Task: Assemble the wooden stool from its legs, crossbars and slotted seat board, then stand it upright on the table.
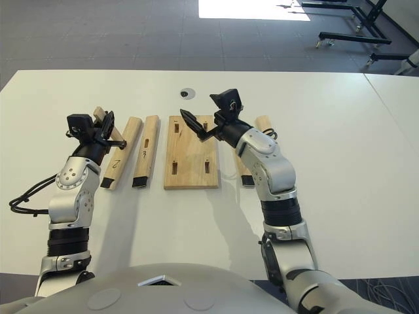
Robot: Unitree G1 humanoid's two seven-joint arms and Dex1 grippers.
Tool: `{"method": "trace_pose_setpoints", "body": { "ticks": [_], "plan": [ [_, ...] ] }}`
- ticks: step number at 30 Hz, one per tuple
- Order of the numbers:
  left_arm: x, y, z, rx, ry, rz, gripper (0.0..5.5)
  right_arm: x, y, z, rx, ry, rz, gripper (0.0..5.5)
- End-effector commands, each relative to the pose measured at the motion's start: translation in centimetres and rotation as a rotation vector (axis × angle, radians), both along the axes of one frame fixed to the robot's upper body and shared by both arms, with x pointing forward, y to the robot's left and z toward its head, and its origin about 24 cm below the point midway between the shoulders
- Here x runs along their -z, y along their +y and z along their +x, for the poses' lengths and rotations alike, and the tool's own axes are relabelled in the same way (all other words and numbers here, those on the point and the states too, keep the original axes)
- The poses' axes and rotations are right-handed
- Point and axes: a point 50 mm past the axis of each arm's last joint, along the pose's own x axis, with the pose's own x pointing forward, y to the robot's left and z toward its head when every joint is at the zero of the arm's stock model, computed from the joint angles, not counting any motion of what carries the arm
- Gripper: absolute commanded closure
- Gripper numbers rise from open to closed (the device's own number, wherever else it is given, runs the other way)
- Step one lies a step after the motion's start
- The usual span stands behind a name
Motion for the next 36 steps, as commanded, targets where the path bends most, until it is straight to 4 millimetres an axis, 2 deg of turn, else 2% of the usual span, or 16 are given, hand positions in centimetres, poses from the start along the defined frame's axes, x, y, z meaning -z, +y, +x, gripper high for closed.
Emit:
{"method": "trace_pose_setpoints", "body": {
  "ticks": [1, 8, 15, 31, 36],
  "plan": [
    [-0.5, 1.1, 0.4, 0.014, 0.005, 0.027, 5.12, -0.3, 0.3, -0.1, -0.003, -0.015, 0.003, 0.13],
    [-0.4, 0.9, 0.4, 0.027, 0.011, 0.031, 5.12, -0.3, 0.3, -0.1, 0.002, -0.014, 0.005, 0.13],
    [-1.9, 0.4, 0.7, 0.044, -0.027, 0.008, 5.12, -0.3, 0.4, -0.1, -0.003, -0.014, 0.005, 0.13],
    [1.1, 0.0, 0.3, 0.058, 0.048, 0.019, 5.12, -0.3, 0.5, 0.0, -0.01, -0.011, 0.003, 0.13],
    [0.6, 0.3, 0.4, 0.048, 0.032, 0.024, 5.12, -0.3, 0.6, 0.0, -0.012, -0.01, 0.004, 0.13]
  ]
}}
